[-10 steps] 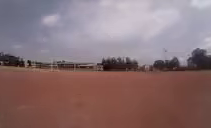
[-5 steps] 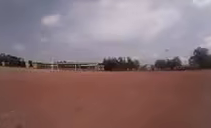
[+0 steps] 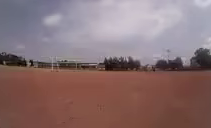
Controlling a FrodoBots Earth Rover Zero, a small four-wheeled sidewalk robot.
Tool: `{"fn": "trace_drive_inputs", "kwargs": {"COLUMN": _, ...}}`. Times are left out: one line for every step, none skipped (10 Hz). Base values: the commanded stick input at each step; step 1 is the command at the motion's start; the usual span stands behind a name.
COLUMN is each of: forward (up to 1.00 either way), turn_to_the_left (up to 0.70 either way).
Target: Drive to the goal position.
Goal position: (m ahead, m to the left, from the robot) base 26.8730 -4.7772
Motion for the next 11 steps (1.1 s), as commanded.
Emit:
{"fn": "trace_drive_inputs", "kwargs": {"forward": 0.7, "turn_to_the_left": 0.0}}
{"fn": "trace_drive_inputs", "kwargs": {"forward": 0.7, "turn_to_the_left": 0.0}}
{"fn": "trace_drive_inputs", "kwargs": {"forward": 0.7, "turn_to_the_left": 0.0}}
{"fn": "trace_drive_inputs", "kwargs": {"forward": 0.7, "turn_to_the_left": 0.0}}
{"fn": "trace_drive_inputs", "kwargs": {"forward": 0.7, "turn_to_the_left": 0.0}}
{"fn": "trace_drive_inputs", "kwargs": {"forward": 0.7, "turn_to_the_left": 0.0}}
{"fn": "trace_drive_inputs", "kwargs": {"forward": 0.7, "turn_to_the_left": 0.0}}
{"fn": "trace_drive_inputs", "kwargs": {"forward": 0.7, "turn_to_the_left": 0.0}}
{"fn": "trace_drive_inputs", "kwargs": {"forward": 0.7, "turn_to_the_left": 0.0}}
{"fn": "trace_drive_inputs", "kwargs": {"forward": 0.7, "turn_to_the_left": 0.0}}
{"fn": "trace_drive_inputs", "kwargs": {"forward": 0.7, "turn_to_the_left": 0.0}}
